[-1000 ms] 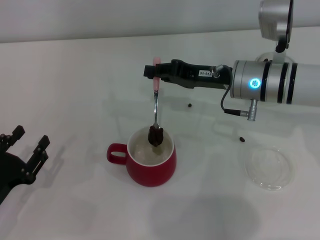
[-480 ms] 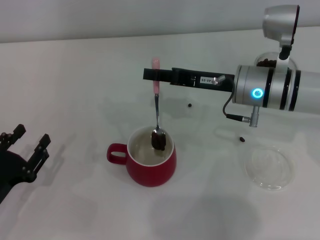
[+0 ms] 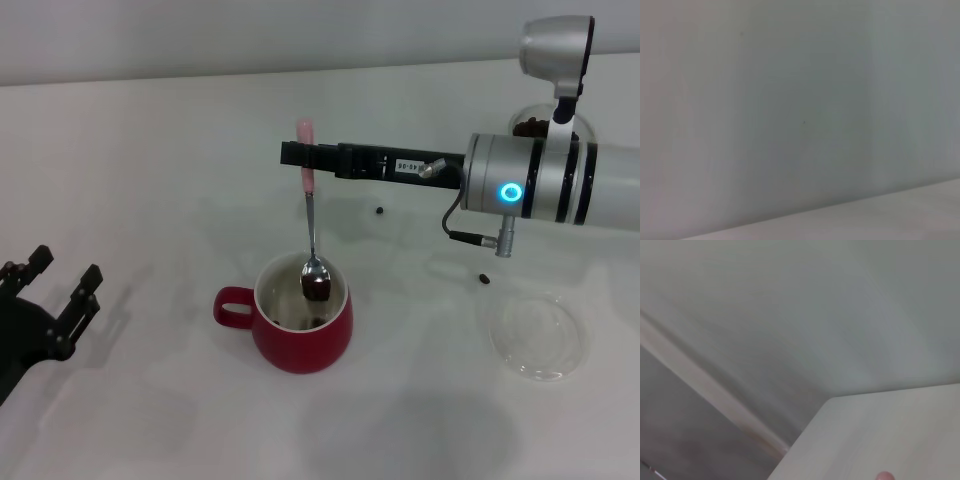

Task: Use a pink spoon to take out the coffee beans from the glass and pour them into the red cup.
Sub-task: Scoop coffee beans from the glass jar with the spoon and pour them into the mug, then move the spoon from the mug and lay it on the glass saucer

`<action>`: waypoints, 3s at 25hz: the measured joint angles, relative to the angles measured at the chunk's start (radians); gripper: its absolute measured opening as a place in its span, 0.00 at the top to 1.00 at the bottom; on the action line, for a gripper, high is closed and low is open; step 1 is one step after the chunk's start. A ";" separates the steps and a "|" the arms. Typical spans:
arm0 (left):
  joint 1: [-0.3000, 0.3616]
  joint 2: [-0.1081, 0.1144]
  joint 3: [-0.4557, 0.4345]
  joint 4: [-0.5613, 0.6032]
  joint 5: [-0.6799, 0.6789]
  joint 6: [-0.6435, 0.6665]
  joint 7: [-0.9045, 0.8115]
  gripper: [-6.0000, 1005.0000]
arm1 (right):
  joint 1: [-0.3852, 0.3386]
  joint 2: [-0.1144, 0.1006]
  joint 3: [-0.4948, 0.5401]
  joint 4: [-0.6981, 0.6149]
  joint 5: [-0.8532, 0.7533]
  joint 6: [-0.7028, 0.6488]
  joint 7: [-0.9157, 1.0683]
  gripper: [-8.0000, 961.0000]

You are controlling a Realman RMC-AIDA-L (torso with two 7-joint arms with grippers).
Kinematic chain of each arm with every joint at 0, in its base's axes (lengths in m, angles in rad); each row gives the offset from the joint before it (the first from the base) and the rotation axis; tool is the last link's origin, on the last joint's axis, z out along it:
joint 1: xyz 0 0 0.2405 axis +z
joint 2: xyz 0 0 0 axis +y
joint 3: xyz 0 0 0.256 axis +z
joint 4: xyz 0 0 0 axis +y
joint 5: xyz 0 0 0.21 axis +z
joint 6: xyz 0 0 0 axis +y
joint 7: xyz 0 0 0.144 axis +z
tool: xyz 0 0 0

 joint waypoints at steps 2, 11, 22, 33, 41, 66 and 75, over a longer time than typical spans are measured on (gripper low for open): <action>-0.003 0.000 0.000 -0.001 0.000 0.000 0.000 0.41 | 0.001 0.000 -0.013 -0.005 0.007 0.001 -0.020 0.83; -0.007 0.000 -0.001 -0.009 0.000 0.001 0.000 0.41 | -0.018 0.000 -0.057 -0.011 0.077 0.020 -0.150 0.83; -0.015 0.000 0.000 -0.009 0.000 0.001 0.000 0.41 | -0.028 0.000 -0.053 -0.015 0.099 0.070 -0.252 0.83; -0.020 0.001 -0.006 -0.009 -0.002 0.004 0.000 0.41 | -0.092 -0.014 -0.033 -0.044 0.174 0.122 -0.129 0.83; -0.022 0.003 -0.008 -0.002 -0.003 0.014 0.000 0.40 | -0.162 -0.041 0.062 -0.046 0.169 0.144 -0.120 0.83; -0.047 0.005 -0.008 0.002 -0.017 0.052 0.000 0.41 | -0.465 -0.116 0.301 -0.008 0.140 0.210 -0.172 0.83; -0.074 0.005 -0.004 0.001 -0.017 0.065 0.000 0.41 | -0.461 -0.098 0.317 0.074 0.109 0.233 -0.262 0.83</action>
